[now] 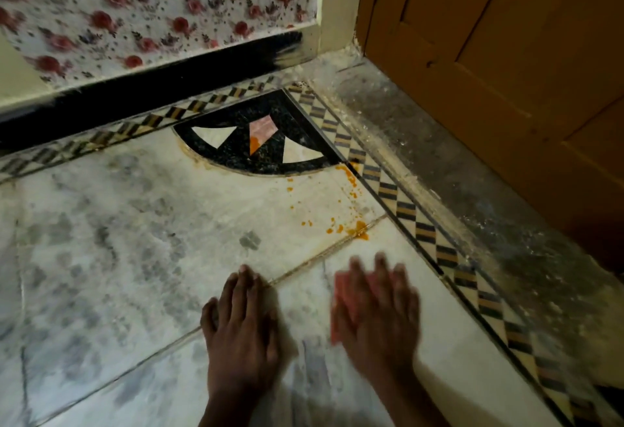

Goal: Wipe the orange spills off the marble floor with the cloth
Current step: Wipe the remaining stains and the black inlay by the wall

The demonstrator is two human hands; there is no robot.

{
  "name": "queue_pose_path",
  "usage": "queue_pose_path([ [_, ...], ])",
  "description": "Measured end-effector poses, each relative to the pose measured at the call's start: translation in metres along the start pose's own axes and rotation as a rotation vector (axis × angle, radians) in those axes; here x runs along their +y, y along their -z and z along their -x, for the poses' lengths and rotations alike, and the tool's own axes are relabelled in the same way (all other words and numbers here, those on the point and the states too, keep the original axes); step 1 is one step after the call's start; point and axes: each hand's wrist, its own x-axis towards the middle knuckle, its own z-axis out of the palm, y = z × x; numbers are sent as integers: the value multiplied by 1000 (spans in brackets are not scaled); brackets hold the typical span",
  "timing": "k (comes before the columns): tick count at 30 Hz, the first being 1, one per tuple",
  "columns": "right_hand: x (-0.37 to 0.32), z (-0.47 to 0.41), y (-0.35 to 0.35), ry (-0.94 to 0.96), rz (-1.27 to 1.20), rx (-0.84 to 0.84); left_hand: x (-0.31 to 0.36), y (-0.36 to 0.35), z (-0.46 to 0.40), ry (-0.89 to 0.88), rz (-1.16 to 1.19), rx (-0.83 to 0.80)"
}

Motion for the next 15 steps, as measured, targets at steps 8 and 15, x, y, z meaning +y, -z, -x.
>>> queue_pose_path([
  [8,-57,-76,-15,225,-18,-100,-1,-1,1,7,-21,-28],
  [15,10,-69,-5,-247,31,-70,1,1,0,5,-1,-35],
])
